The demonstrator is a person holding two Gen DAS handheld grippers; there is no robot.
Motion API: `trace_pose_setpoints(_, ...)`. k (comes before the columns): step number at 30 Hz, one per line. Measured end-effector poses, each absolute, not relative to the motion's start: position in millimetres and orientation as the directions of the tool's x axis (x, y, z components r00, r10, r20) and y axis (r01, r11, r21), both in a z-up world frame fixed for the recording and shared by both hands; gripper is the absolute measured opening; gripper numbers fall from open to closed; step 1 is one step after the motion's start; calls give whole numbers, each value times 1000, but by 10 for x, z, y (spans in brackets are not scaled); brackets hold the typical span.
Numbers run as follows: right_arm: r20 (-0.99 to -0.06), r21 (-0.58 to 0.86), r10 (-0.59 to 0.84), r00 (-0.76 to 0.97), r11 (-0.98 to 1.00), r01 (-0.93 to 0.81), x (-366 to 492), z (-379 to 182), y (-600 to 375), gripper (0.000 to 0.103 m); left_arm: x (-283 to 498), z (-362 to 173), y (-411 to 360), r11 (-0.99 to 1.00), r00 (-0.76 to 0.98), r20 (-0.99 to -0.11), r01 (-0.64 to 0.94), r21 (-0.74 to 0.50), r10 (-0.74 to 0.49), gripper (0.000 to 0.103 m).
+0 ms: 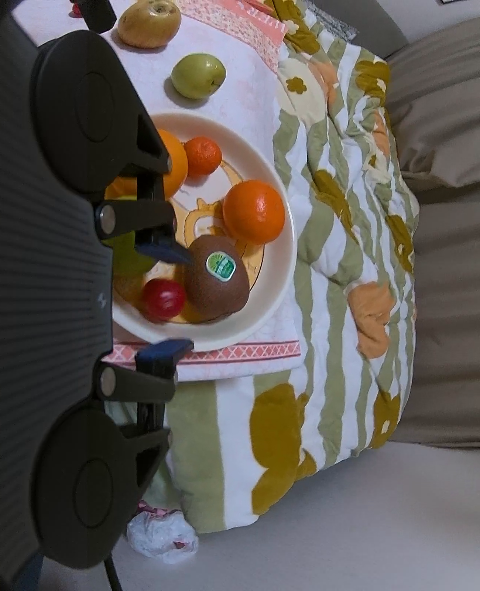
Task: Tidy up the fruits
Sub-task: 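Carry the orange and tomato to the cream bowl and open both tools to release, then move both open tools back toward the remaining fruits on the cloth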
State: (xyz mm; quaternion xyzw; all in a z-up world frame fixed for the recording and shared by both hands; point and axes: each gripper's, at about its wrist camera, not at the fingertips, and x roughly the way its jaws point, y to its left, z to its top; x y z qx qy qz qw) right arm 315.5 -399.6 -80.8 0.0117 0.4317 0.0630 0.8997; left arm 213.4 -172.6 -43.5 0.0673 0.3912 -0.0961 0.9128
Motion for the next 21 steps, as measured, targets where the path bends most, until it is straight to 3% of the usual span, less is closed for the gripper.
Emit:
trace_pose_setpoints(2, -758, 54, 107, 644, 993, -102, 3110, -767, -3973, 103, 2095, -430, -1711, 974, 678, -726, 220, 48, -117, 99)
trace_pose_setpoints(21, -649, 6, 151, 745, 981, -194, 2420, -153, -3792, 103, 1411, -11, -1561, 992, 775, -630, 108, 73, -38, 100)
